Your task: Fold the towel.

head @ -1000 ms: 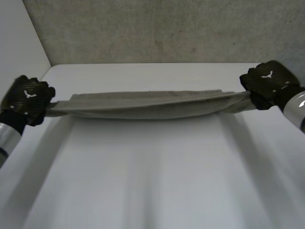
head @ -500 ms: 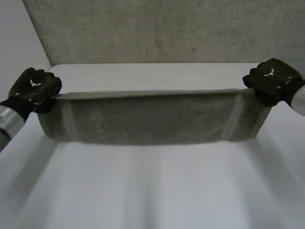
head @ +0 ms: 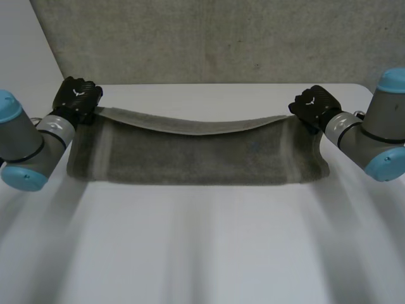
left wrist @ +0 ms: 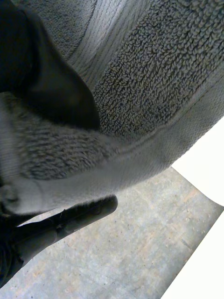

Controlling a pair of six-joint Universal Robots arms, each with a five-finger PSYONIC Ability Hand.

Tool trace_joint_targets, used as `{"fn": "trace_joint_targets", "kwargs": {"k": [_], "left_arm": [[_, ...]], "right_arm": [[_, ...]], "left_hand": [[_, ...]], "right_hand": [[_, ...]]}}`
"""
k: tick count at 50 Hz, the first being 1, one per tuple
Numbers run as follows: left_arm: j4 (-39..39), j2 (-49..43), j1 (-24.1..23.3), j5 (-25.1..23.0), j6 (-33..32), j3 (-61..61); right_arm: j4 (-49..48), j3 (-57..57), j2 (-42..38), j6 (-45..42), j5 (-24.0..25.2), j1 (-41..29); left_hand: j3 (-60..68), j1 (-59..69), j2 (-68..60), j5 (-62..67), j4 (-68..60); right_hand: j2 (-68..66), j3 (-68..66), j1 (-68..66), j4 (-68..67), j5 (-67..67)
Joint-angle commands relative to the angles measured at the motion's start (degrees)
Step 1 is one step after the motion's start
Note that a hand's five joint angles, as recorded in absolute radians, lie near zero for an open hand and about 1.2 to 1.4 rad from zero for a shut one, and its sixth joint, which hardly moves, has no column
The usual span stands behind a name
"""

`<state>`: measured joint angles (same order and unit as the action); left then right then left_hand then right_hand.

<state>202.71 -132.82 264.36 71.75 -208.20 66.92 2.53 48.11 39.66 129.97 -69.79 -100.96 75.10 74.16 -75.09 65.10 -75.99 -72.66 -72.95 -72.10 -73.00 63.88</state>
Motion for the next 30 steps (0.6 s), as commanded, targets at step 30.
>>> {"fn": "trace_joint_targets", "kwargs": {"k": [30], "left_arm": [[-9.89,12.4,0.37,12.8,2.17,14.62]], "right_arm": [[-3.5,22.27,18.34,10.74,-4.74,-0.2]], "left_hand": [[-64.72,-63.78,64.71,-64.72,65.6]], "right_hand": [[62.66,62.95,62.1,63.0,-63.88]]}}
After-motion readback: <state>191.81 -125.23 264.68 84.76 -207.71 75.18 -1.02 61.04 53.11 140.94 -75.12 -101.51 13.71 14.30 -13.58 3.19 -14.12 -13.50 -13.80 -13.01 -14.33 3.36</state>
